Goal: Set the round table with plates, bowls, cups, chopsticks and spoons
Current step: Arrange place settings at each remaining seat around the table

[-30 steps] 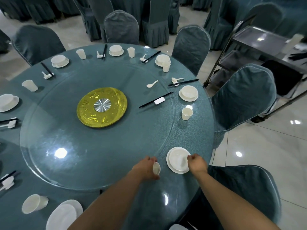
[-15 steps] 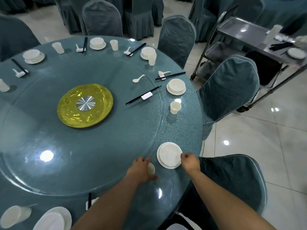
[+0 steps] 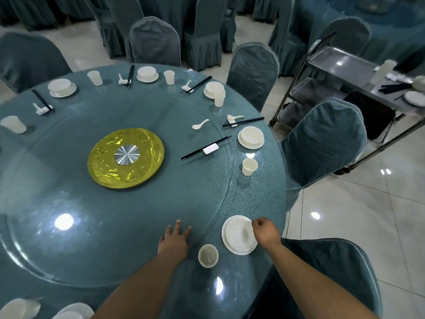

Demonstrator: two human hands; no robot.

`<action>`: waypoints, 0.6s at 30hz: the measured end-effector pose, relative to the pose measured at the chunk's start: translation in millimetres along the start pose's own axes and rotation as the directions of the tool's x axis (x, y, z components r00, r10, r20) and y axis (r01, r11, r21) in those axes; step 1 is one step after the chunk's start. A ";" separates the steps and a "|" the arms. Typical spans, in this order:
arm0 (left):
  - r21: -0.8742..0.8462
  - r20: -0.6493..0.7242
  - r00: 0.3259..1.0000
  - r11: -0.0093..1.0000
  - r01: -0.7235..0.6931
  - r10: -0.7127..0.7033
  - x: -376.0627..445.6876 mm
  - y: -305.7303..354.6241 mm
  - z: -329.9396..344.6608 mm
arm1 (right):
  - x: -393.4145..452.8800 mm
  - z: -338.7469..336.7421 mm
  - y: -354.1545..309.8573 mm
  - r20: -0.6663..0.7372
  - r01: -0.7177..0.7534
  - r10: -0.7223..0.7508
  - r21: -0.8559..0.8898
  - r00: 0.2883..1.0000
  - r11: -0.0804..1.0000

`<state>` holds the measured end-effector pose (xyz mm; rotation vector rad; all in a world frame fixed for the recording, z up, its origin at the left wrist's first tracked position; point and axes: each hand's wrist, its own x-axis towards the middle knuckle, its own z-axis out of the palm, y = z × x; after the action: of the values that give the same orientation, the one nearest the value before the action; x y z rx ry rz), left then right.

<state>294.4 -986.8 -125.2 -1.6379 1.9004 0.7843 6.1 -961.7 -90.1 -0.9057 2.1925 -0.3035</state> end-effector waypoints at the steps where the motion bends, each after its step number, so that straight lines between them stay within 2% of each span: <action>1: 0.013 -0.003 1.000 1.000 0.008 -0.008 -1.4 -2.1 -1.5 | 2.1 -0.3 -4.5 0.001 0.012 -0.012 -0.002 1.000 1.000; 8: 0.008 0.031 0.999 0.999 0.034 -0.034 -11.9 -18.2 -11.5 | 6.5 0.8 -37.3 0.044 0.070 -0.067 -0.072 0.997 0.995; 11: -0.020 0.070 0.992 0.995 0.103 -0.101 -21.6 -26.0 -17.6 | 3.3 6.3 -51.2 0.085 0.107 -0.098 -0.117 0.992 0.987; 14: -0.129 -0.023 0.974 0.967 0.219 -0.224 -26.1 -32.3 -28.3 | 0.8 10.2 -65.0 0.130 0.149 -0.131 -0.143 0.983 0.978; 18: -0.155 -0.085 0.952 0.947 0.280 -0.296 -27.9 -37.6 -46.6 | 3.3 11.0 -78.1 0.149 0.173 -0.157 -0.101 0.976 0.980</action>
<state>335.3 -1004.4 -76.4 -2.0257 1.6502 0.7340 52.5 -1019.9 -63.7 -1.1418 2.0255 -0.1888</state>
